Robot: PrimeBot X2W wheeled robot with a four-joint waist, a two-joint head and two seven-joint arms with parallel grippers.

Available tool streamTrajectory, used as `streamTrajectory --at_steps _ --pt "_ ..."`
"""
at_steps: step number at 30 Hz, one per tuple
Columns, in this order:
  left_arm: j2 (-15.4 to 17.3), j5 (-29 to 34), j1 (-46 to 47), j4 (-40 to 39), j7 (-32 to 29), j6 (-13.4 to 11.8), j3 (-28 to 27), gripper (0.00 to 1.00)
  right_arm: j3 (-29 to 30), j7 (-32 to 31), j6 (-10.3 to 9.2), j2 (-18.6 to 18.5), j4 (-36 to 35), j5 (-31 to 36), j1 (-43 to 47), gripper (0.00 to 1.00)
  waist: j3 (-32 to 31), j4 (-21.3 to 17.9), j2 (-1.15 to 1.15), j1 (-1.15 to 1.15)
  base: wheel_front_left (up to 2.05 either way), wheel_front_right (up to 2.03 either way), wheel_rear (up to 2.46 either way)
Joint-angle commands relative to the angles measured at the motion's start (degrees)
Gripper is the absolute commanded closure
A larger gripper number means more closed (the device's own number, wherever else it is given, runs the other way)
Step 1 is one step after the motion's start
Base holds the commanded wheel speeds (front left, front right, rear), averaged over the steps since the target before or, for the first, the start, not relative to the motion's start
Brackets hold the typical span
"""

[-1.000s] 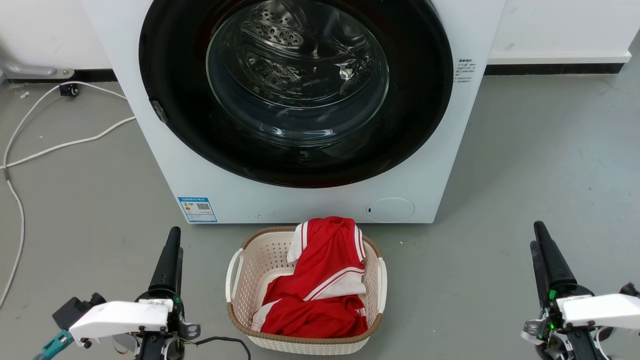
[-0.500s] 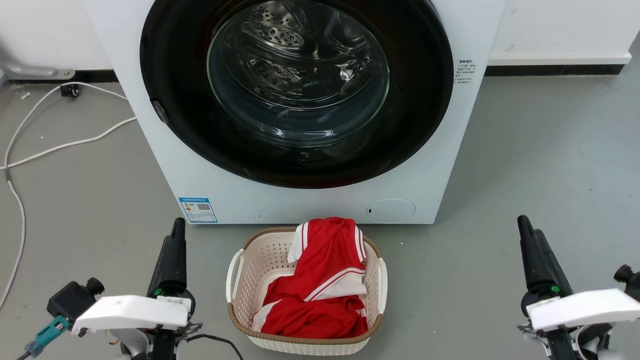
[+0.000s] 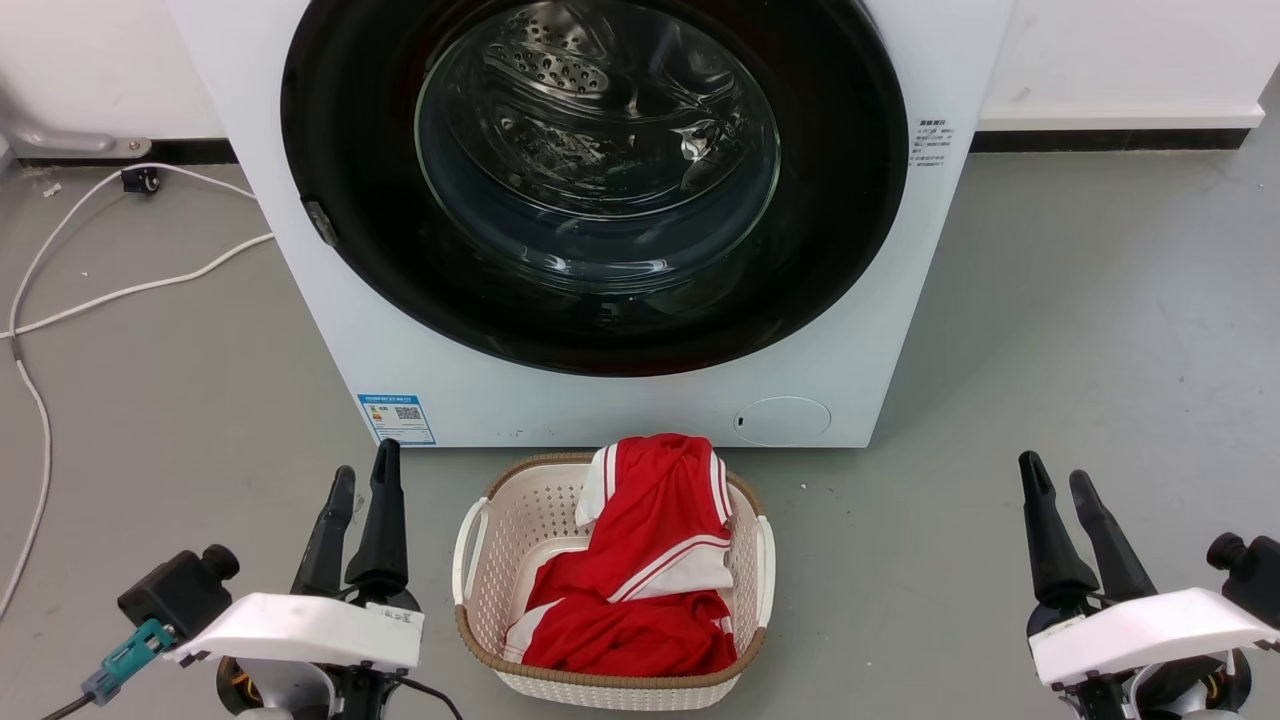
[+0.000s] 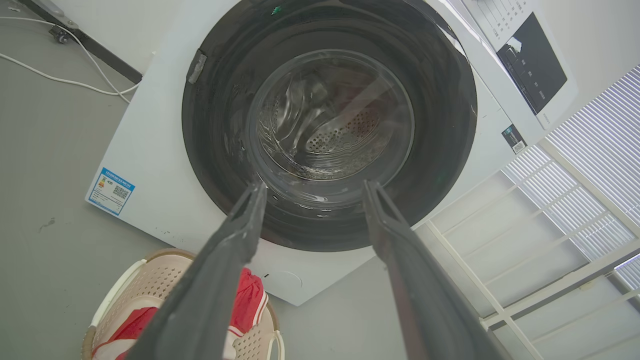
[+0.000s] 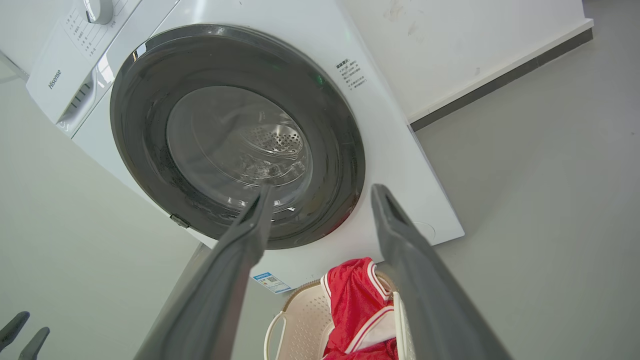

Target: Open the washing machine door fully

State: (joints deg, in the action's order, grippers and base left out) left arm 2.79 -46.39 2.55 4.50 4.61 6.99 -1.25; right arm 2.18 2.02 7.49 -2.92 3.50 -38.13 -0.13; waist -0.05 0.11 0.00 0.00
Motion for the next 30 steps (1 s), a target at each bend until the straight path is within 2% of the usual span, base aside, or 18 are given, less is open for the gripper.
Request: streamTrajectory --at_steps 1,30 --pt "0.16 2.33 0.11 -1.12 0.63 -0.09 0.26 0.0 -0.07 0.32 0.0 -0.09 -1.08 2.36 -0.35 0.0 0.03 0.0 0.0 0.0 0.0 0.0 0.0" --pt "0.16 22.54 -1.15 -2.35 5.26 -1.53 2.47 0.0 -0.84 1.52 0.0 -0.03 -2.65 23.35 1.33 0.0 -0.27 0.09 0.0 0.0 0.0 0.0 0.0"
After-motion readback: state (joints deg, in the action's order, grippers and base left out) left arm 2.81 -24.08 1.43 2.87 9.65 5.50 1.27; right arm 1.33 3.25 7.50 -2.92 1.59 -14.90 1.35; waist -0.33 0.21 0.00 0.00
